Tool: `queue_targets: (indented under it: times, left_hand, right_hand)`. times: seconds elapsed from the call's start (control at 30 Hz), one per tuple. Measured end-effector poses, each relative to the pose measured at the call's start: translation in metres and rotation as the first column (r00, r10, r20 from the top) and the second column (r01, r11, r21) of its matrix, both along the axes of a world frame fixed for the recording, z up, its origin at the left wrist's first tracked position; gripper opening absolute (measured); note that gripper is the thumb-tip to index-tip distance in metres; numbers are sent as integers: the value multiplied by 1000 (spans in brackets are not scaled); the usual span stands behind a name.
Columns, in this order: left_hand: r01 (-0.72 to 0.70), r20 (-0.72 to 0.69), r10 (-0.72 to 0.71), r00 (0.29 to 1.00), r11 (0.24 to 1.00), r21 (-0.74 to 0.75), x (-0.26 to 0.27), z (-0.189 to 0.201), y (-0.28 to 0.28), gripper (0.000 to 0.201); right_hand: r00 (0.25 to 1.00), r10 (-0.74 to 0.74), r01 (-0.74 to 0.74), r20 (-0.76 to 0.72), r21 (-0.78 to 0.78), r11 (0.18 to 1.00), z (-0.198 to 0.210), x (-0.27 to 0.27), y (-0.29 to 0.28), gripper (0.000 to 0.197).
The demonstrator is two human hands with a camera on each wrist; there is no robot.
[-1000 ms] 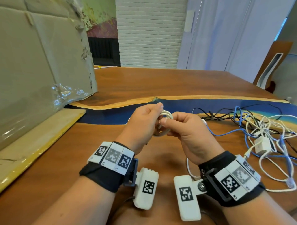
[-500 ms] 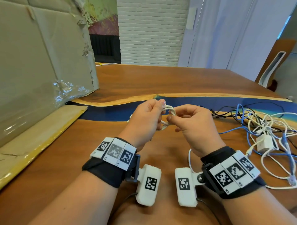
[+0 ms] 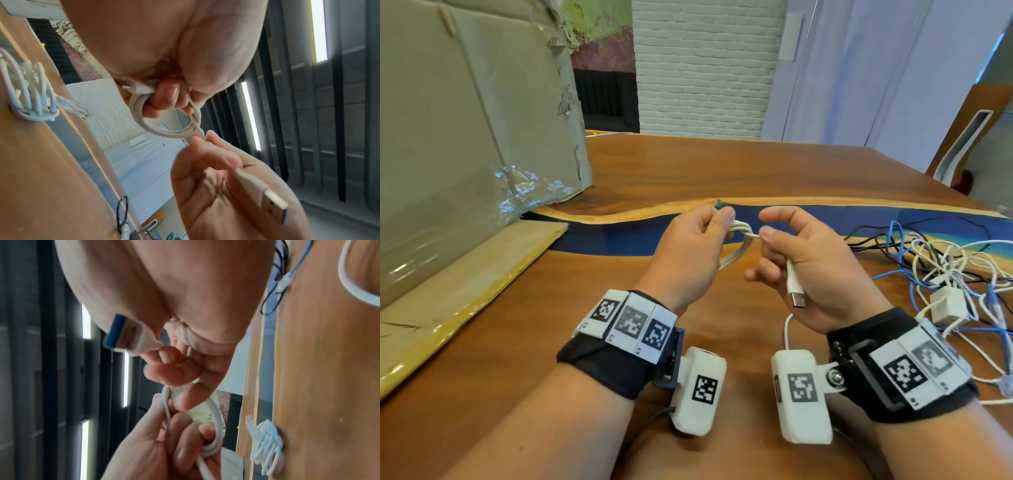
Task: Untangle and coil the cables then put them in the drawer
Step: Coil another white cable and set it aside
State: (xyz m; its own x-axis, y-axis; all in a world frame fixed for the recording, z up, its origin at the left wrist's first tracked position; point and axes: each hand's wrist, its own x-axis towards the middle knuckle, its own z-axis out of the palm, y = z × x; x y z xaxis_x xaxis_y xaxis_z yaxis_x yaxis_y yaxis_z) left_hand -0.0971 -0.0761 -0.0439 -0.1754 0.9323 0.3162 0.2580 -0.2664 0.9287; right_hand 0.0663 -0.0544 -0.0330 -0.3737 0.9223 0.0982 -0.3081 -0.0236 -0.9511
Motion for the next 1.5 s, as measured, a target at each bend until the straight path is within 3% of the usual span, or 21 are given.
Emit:
queue_targets:
  times: [0.1,0.23,0.33,0.43,0.53,0.67,0.77,0.87,1.0,1.07,1.13,1.23,1.37,1.5]
  left_hand:
    - [102,230,-88,969,994,-50,-1,6,-2,41]
    - [263,506,-196,840,963,-64,-4,18,-11,40]
    - [351,615,-257,745,936,-35,-6,25,-16,41]
    - [400,678,-281,680,916,-21,-6,27,-18,41]
    - [423,730,-276,625,906,-19,-1,24,-17,40]
    - [411,793,-241,560,912,-13,3,20,-14,39]
    - [356,790,-189,583,934,-39,6,19,-12,39]
    - [272,739,-137,659,960,-64,6,18,-9,38]
    - [214,569,-136,811,974,-72,8,16,-7,37]
    - [211,500,-148,853,975,-72,8,16,-7,37]
    - [238,516,-162,841,968,-85,8,16,-6,37]
    - [323,612,-212,762,943,-75,5,15,-4,32]
    - [319,510,-230,829,943,-93,1,13,-4,29]
    - [265,458,-194,867,960,-95,0,13,-3,29]
  right_hand:
    - [987,-31,4,161,165,986,1,4,0,10]
    - [950,-94,-7,298,322,947,4,17,5,8]
    - [924,-128,-29,360,401,916,8,25,5,4]
    - [827,-307,-10,470,559,829,5,23,7,8]
    - [775,-405,22,486,619,785,2,16,4,11]
    - [866,-362,147,345,516,844,-5,1,-2,10]
    - [939,-242,158,246,318,935,-11,-9,-1,18]
    - [971,-132,94,201,192,977,-14,-12,-1,23]
    - [962,-169,124,217,206,971,-17,-14,-4,9]
    - [949,-214,160,230,231,960,-18,-14,-3,9]
    - [944,-257,203,206,251,947,-18,-14,-2,9]
    - [933,-340,303,118,254,918,-15,-14,1,14]
    - [928,-365,340,74,234,911,-14,-13,5,15]
    - [954,-301,298,4,112,948,-16,-14,8,25]
